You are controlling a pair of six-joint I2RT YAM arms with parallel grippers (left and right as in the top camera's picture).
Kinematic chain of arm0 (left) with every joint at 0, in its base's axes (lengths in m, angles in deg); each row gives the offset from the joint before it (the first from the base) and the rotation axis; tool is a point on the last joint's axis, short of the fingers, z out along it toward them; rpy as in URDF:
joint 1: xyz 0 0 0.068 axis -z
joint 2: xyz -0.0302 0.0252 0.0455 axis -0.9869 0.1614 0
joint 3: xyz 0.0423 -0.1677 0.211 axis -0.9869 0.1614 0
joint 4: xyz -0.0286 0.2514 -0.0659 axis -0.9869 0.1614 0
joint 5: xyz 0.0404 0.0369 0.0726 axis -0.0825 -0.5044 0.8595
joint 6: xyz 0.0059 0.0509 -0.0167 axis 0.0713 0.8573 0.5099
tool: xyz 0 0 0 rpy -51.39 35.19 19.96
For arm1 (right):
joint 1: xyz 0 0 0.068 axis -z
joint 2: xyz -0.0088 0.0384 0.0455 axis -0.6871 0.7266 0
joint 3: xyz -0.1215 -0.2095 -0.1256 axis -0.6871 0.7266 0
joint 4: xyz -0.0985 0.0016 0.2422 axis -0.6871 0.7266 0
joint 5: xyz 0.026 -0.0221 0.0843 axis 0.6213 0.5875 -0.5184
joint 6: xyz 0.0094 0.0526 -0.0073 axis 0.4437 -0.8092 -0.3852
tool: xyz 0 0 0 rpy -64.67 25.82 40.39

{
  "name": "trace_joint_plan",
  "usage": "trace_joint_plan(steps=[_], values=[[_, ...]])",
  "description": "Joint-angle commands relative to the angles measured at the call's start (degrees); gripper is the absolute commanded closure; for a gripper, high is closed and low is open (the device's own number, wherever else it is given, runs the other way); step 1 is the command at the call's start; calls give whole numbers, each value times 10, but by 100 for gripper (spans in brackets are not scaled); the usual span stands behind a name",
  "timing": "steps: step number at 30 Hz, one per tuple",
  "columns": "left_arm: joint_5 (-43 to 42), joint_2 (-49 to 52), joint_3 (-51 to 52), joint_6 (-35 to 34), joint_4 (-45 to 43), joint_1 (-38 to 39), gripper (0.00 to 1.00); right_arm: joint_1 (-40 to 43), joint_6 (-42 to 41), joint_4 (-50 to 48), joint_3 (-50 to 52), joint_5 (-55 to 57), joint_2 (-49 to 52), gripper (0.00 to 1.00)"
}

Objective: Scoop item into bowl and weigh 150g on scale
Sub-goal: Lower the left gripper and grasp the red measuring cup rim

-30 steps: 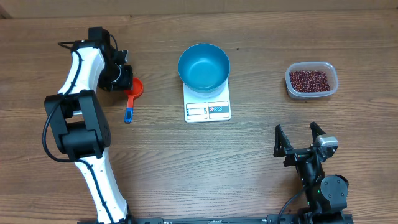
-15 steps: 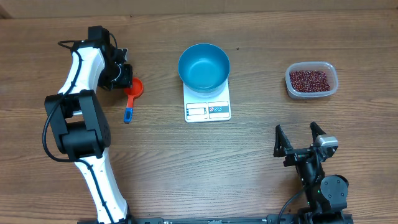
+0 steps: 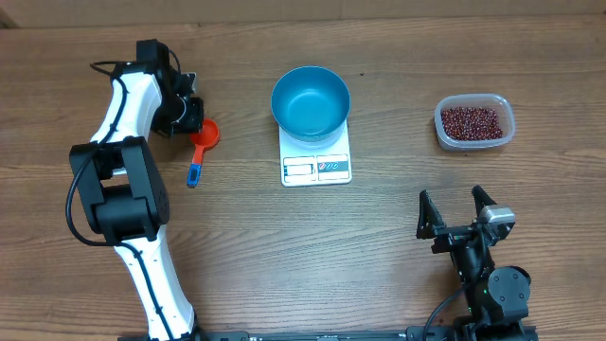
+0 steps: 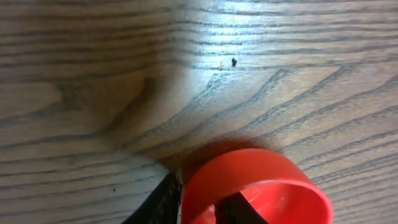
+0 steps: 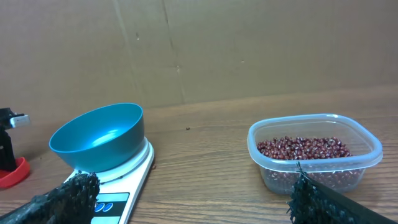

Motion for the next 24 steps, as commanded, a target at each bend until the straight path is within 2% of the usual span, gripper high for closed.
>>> trace_joint_plan(steps=[1,3,8,13,18,24], values=[[3,5,12,9,-4,5,85,-2,-1,-3,6,-2,-1,0],[3,5,12,9,-5,5,96,-2,-1,-3,6,-2,-1,0],[3,3,10,0,10,5,96,-2,-1,-3,6,-2,-1,0],[3,-22,-9,-57,56,3,96,-2,-1,-3,6,-2,-1,0],[-7,-88,-18,-150,78,3,96,-2,-1,-3,6,-2,-1,0],[-10,-189,-18,-332,108,4,96,-2,-1,-3,6,-2,-1,0]])
